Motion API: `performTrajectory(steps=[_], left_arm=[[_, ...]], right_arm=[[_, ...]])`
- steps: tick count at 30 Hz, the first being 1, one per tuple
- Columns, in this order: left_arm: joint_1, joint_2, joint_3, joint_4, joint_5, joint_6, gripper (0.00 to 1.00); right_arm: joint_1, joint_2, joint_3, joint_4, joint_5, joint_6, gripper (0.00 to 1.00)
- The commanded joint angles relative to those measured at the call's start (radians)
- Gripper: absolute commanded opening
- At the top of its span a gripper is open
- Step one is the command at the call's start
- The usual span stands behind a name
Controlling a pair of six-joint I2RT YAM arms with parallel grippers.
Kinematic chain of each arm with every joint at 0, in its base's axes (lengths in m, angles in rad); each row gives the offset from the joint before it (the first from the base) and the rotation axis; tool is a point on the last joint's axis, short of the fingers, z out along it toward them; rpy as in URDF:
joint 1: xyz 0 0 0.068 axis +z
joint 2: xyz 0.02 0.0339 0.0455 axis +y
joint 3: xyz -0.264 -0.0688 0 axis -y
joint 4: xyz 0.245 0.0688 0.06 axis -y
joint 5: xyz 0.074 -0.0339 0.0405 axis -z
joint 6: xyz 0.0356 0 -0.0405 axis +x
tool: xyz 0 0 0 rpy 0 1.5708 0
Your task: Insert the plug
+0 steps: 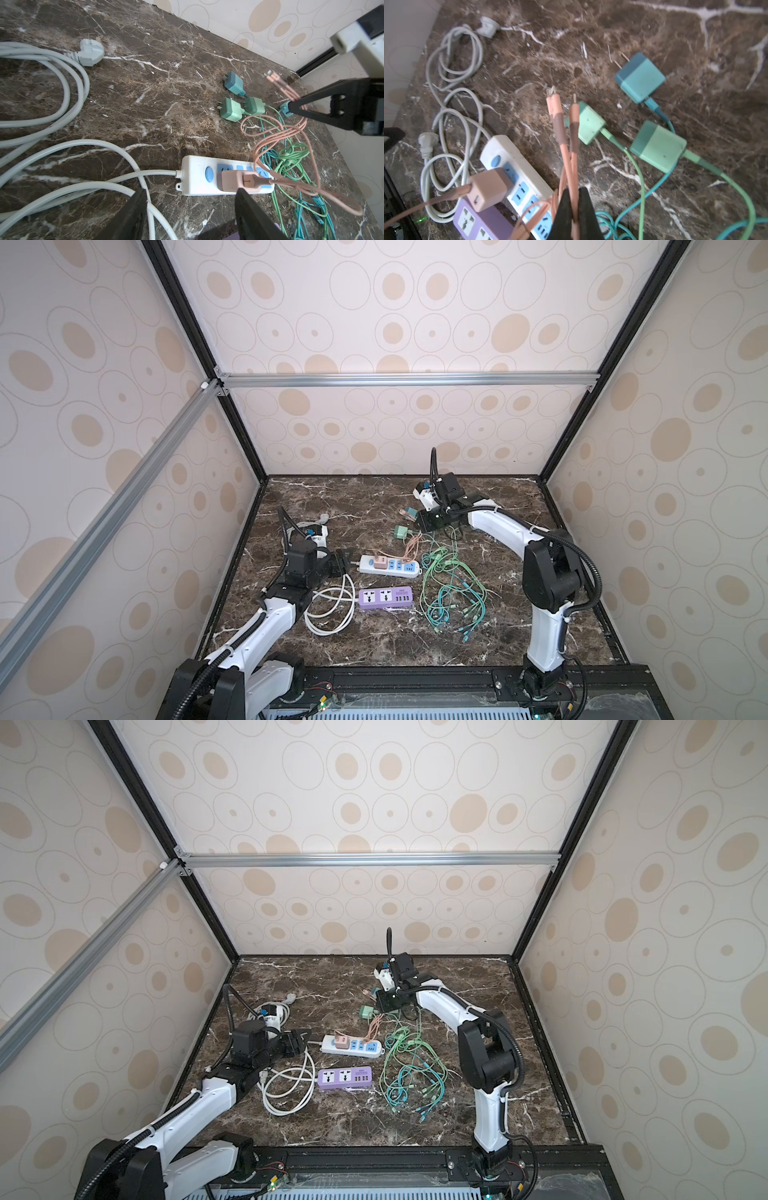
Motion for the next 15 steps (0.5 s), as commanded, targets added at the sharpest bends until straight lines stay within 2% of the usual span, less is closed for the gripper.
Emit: performTrajectory(steps=[1, 9, 15], left_arm=[[0.002, -0.02, 0.022, 0.014, -0.012, 0.012, 0.67], [0.002, -0.059, 0.006, 0.007, -0.027, 0.005, 0.67], [0.002, -0.077, 0.007, -0.002, -0.025, -0.008, 0.67]], right_arm=[[0.025, 0.038, 0.095, -0.008, -0.019, -0.039, 0.03], [0.071, 0.225, 0.336, 0.002, -0.106, -0.037, 0.04], [0.084, 0.387, 0.53, -0.047, -0.092, -0.041, 0.06]])
